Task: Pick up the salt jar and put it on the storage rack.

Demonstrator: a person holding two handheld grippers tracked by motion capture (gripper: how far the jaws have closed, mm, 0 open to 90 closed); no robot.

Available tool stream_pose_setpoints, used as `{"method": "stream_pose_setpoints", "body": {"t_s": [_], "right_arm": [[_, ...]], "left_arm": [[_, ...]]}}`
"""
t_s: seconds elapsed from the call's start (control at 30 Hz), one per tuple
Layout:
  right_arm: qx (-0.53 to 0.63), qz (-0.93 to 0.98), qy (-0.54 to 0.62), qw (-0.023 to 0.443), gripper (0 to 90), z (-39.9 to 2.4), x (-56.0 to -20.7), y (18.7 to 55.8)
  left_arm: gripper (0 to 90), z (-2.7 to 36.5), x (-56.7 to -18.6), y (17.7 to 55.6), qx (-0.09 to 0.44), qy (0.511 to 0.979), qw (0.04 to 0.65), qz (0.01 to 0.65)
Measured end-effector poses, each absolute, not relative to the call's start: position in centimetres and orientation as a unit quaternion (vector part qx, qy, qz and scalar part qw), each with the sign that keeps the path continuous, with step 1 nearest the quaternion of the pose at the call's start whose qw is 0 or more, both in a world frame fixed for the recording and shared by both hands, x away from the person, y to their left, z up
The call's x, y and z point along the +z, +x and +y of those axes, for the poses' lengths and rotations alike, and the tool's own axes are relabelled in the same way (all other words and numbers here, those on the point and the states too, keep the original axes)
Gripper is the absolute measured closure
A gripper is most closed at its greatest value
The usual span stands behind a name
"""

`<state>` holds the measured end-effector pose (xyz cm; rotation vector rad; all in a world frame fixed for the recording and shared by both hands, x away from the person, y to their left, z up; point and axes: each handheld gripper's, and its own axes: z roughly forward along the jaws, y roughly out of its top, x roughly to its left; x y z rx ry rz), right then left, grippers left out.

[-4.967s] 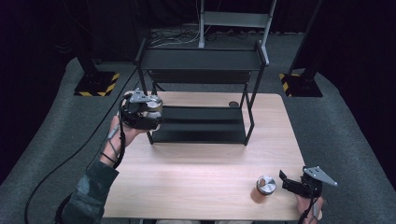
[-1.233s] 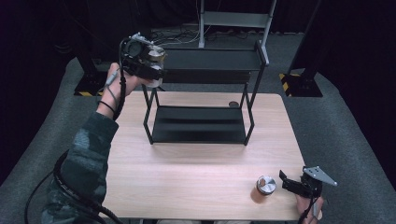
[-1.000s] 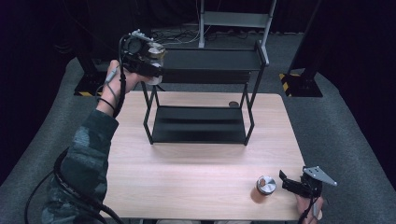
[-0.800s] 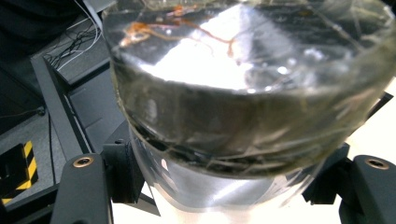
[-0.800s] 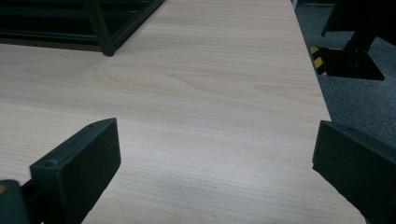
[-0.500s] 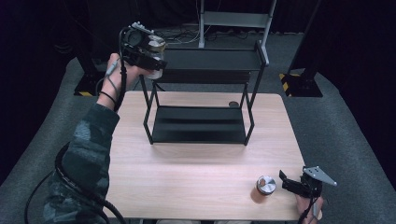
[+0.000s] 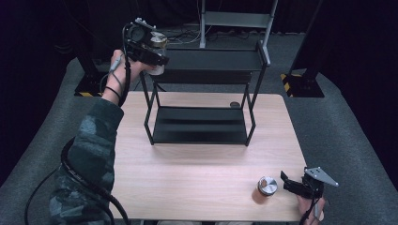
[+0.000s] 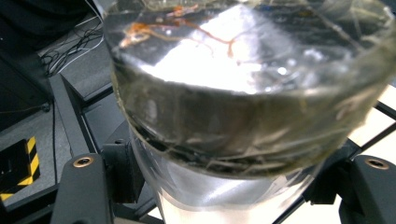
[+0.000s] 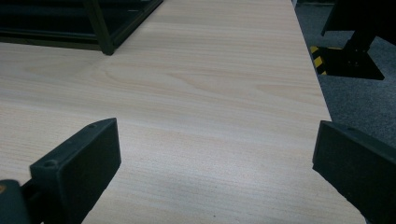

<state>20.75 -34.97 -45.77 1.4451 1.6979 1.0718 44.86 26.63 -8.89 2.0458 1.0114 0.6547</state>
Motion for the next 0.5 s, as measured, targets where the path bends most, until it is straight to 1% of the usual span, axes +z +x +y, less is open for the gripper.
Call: {"method": "stream_pose_setpoints", "body": {"t_s": [0.5], "right_arm": [[0.409, 0.649, 0.552, 0.328, 0.0, -34.97, -45.77, 20.76]], "left_arm": [[30.7, 25.82, -9.58, 45.7, 0.274, 0.779, 0.379, 0.418]]}}
